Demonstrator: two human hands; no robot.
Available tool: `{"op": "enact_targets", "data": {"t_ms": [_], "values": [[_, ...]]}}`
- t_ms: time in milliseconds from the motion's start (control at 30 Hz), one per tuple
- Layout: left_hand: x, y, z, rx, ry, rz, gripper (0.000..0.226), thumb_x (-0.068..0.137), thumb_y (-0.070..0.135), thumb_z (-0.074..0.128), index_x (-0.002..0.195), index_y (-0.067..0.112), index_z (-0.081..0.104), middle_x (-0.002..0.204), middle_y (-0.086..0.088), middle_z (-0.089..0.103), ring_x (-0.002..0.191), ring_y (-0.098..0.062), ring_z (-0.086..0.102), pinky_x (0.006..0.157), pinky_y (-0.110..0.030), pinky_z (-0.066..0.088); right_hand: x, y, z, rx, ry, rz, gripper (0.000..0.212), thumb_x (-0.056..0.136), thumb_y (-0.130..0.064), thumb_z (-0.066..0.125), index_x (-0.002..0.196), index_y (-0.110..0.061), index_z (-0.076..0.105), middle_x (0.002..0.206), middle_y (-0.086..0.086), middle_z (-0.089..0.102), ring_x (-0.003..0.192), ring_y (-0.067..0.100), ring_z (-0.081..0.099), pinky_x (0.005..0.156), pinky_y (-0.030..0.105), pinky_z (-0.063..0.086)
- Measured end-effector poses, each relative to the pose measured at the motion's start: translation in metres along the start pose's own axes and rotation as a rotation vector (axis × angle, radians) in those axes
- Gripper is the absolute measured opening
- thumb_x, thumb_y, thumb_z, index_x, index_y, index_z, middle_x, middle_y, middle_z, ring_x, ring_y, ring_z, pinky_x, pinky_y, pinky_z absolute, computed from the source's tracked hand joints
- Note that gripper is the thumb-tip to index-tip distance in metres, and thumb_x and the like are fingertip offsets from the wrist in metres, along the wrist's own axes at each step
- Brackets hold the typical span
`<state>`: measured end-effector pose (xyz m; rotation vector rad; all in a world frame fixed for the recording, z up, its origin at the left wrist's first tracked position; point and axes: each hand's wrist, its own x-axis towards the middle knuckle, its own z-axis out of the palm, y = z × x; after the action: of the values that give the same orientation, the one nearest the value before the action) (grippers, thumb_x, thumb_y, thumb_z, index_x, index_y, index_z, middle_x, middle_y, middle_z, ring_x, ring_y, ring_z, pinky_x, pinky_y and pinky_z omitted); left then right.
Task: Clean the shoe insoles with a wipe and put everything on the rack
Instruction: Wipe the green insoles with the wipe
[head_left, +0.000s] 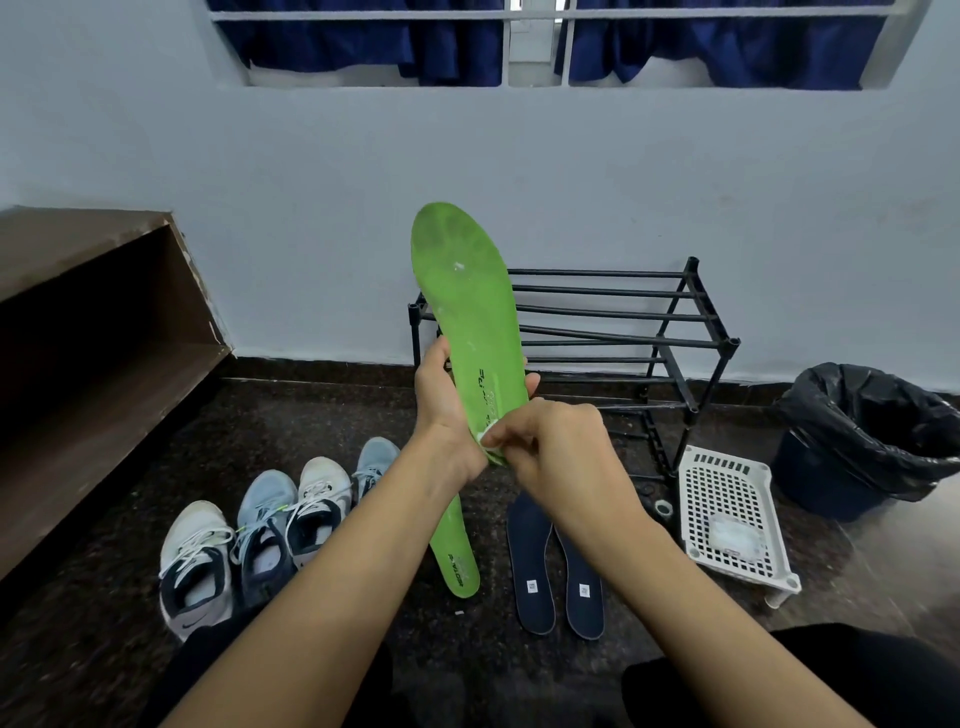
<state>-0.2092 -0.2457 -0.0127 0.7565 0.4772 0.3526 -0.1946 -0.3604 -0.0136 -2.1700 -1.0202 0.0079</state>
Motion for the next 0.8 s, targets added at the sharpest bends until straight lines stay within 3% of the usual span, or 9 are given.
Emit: {"op": "enact_targets", "data": {"t_ms": [67, 200, 333, 400, 467, 800], "values": [[0.000, 0.005, 0.000, -0.007, 0.001, -0.004, 0.064, 0.095, 0.055, 0.035, 0.108, 0.001, 0.068, 0.090, -0.017, 0.068, 0.068, -0.030, 0.066, 0.073, -0.037, 0.052, 0.001, 0.000, 0.002, -0.143, 0.005, -0.057, 0.028, 0.086, -0.004, 0.055, 0.089, -0.024, 0.074, 0.093, 0.006, 0.069, 0.087, 0.028, 0.063, 0.076, 0.035, 0.052], [-0.001, 0.011, 0.003, 0.024, -0.019, -0.008, 0.076, 0.096, 0.065, 0.027, 0.114, 0.003, 0.067, 0.094, -0.020, 0.070, 0.071, -0.028, 0.066, 0.072, -0.035, 0.053, 0.000, -0.001, 0.008, -0.348, 0.024, -0.163, 0.027, 0.085, 0.002, 0.050, 0.089, -0.015, 0.070, 0.093, 0.005, 0.063, 0.089, 0.029, 0.060, 0.069, 0.033, 0.051], [0.000, 0.010, 0.003, 0.030, -0.025, -0.002, 0.083, 0.094, 0.071, 0.022, 0.111, 0.003, 0.068, 0.093, -0.018, 0.071, 0.071, -0.026, 0.065, 0.073, -0.037, 0.053, -0.003, -0.004, 0.003, -0.095, 0.101, -0.082, 0.029, 0.080, -0.001, 0.056, 0.088, -0.021, 0.075, 0.082, 0.002, 0.071, 0.075, 0.022, 0.064, 0.069, 0.028, 0.050], [0.001, 0.007, 0.002, 0.027, -0.019, 0.016, 0.084, 0.095, 0.070, 0.021, 0.113, 0.002, 0.067, 0.093, -0.018, 0.071, 0.071, -0.026, 0.066, 0.071, -0.038, 0.055, -0.003, -0.005, 0.001, 0.082, 0.104, -0.024, 0.027, 0.079, -0.003, 0.059, 0.086, -0.024, 0.076, 0.073, -0.003, 0.070, 0.061, 0.006, 0.057, 0.062, 0.018, 0.045], [0.003, 0.004, 0.002, 0.018, -0.012, 0.012, 0.085, 0.095, 0.070, 0.021, 0.115, 0.001, 0.066, 0.092, -0.018, 0.071, 0.070, -0.026, 0.067, 0.069, -0.037, 0.056, -0.003, -0.005, 0.001, 0.180, 0.121, 0.006, 0.025, 0.077, -0.005, 0.063, 0.084, -0.025, 0.076, 0.070, -0.003, 0.068, 0.055, 0.002, 0.053, 0.055, 0.007, 0.038], [-0.008, -0.016, 0.009, 0.132, 0.050, -0.041, 0.077, 0.097, 0.065, 0.025, 0.090, 0.004, 0.071, 0.083, -0.012, 0.072, 0.072, -0.024, 0.066, 0.070, -0.031, 0.053, 0.004, 0.001, 0.003, 0.186, 0.140, 0.010, 0.023, 0.078, 0.002, 0.063, 0.087, -0.014, 0.077, 0.072, -0.003, 0.068, 0.064, -0.018, 0.054, 0.058, -0.003, 0.034]]}}
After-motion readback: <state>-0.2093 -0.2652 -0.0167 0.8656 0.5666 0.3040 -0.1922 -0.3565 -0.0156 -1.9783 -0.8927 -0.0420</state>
